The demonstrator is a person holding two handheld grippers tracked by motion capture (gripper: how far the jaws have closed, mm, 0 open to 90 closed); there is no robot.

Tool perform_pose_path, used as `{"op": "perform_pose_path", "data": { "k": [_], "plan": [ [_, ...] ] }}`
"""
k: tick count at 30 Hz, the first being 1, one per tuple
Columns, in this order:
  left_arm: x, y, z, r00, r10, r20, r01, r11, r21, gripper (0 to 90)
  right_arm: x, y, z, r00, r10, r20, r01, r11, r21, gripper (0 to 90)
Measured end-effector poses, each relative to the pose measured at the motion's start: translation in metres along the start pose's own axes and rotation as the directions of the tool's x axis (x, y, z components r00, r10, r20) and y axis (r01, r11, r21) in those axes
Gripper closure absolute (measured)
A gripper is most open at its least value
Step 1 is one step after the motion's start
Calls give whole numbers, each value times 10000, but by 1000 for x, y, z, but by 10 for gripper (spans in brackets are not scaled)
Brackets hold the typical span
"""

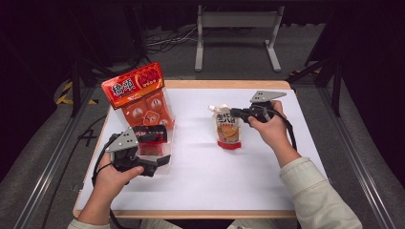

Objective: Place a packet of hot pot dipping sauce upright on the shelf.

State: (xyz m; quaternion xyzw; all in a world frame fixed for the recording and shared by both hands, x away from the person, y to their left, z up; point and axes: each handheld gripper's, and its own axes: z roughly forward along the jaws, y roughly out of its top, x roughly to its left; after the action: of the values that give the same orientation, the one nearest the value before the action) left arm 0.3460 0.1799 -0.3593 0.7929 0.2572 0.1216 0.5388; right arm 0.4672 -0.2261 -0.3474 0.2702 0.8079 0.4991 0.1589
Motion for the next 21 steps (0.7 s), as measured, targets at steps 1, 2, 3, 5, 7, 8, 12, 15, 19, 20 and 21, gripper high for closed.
{"op": "perform_pose_path", "data": {
  "k": [1, 2, 3, 5, 7, 8, 12, 15, 19, 20, 21],
  "plan": [
    [0, 0, 1, 10000, -12, -2, 12, 10000, -18, 81, 3, 2, -2, 9999, -81, -87, 80, 9999, -110, 900],
    [0, 1, 2, 10000, -26, 24, 26, 10000, -15, 81, 9, 5, -6, 9995, -256, -189, 251, 9994, -233, 900],
    [0, 1, 3, 10000, -44, 28, 44, 10000, -19, 81, 12, 7, -7, 9991, -370, -226, 363, 9990, -274, 900],
    [-1, 2, 5, 10000, -48, 70, 48, 10000, -12, 81, 18, 11, -11, 9978, -573, -321, 558, 9974, -455, 900],
    [-1, 2, 7, 10000, 11, 86, -11, 10000, 23, 80, 24, 14, -16, 9964, -647, -548, 608, 9957, -696, 900],
    [-1, 2, 9, 10000, -17, 98, 17, 10000, 41, 81, 27, 16, -17, 9955, -666, -676, 610, 9948, -814, 900],
    [-1, 3, 13, 9998, -16, 178, 14, 10000, 97, 80, 39, 21, -23, 9891, -745, -1272, 586, 9905, -1241, 900],
    [-2, 3, 15, 9997, 26, 260, -30, 9999, 164, 79, 52, 26, -26, 9803, -966, -1724, 710, 9863, -1491, 900],
    [-3, 4, 18, 9993, 31, 377, -34, 9999, 96, 78, 67, 32, -27, 9701, -1320, -2035, 987, 9812, -1659, 900],
    [-3, 4, 18, 9989, -43, 466, 42, 10000, 16, 78, 71, 34, -27, 9666, -1435, -2124, 1075, 9791, -1724, 900],
    [-3, 4, 19, 9984, -164, 537, 169, 9998, -88, 78, 75, 35, -28, 9636, -1521, -2199, 1137, 9775, -1776, 900]
  ]
}}
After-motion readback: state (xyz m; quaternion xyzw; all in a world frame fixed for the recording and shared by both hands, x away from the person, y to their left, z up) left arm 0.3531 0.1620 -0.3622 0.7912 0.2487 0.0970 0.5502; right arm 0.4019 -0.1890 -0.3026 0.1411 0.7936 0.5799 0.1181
